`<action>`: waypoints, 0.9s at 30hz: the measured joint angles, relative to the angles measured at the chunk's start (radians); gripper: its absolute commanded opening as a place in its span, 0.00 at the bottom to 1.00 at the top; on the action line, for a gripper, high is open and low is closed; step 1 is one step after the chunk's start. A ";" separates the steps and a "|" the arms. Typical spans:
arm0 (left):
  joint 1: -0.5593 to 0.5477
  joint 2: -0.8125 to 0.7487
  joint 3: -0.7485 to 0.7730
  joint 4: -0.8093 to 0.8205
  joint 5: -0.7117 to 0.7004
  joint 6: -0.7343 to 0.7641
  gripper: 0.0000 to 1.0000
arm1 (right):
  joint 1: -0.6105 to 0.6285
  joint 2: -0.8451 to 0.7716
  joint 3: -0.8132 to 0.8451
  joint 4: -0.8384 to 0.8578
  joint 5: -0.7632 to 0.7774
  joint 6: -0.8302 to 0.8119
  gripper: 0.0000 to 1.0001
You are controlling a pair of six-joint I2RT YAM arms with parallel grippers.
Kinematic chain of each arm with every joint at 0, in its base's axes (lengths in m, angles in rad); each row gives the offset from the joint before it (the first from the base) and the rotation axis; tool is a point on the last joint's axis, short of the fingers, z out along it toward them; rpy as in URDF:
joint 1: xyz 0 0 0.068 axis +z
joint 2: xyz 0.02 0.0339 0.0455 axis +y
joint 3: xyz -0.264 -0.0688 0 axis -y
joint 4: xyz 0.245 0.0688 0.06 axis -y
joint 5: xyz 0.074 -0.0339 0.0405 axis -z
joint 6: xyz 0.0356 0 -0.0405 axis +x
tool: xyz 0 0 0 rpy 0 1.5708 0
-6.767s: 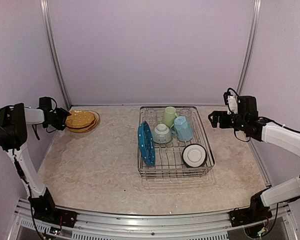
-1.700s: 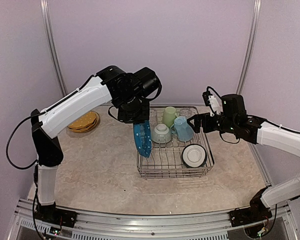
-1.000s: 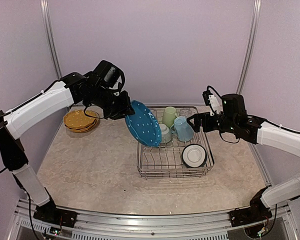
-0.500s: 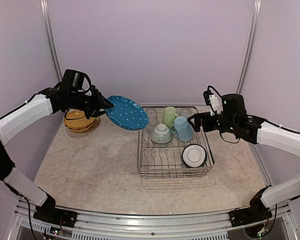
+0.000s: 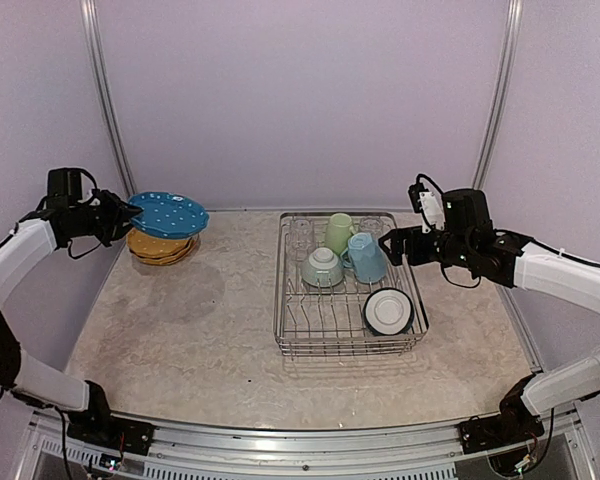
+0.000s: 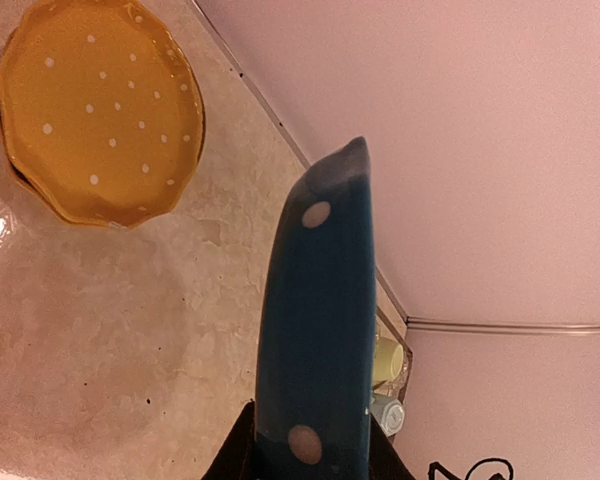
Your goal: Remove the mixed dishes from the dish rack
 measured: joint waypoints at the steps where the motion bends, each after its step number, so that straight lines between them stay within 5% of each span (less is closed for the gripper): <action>1: 0.036 -0.004 -0.018 0.011 0.007 -0.002 0.00 | 0.000 0.000 0.002 -0.003 0.001 0.001 1.00; 9: 0.230 0.029 -0.086 0.103 0.009 -0.014 0.00 | 0.000 -0.015 0.023 -0.023 0.020 0.008 1.00; 27: 0.228 0.486 0.101 0.257 -0.085 0.056 0.00 | 0.000 -0.024 0.064 -0.061 0.020 0.050 1.00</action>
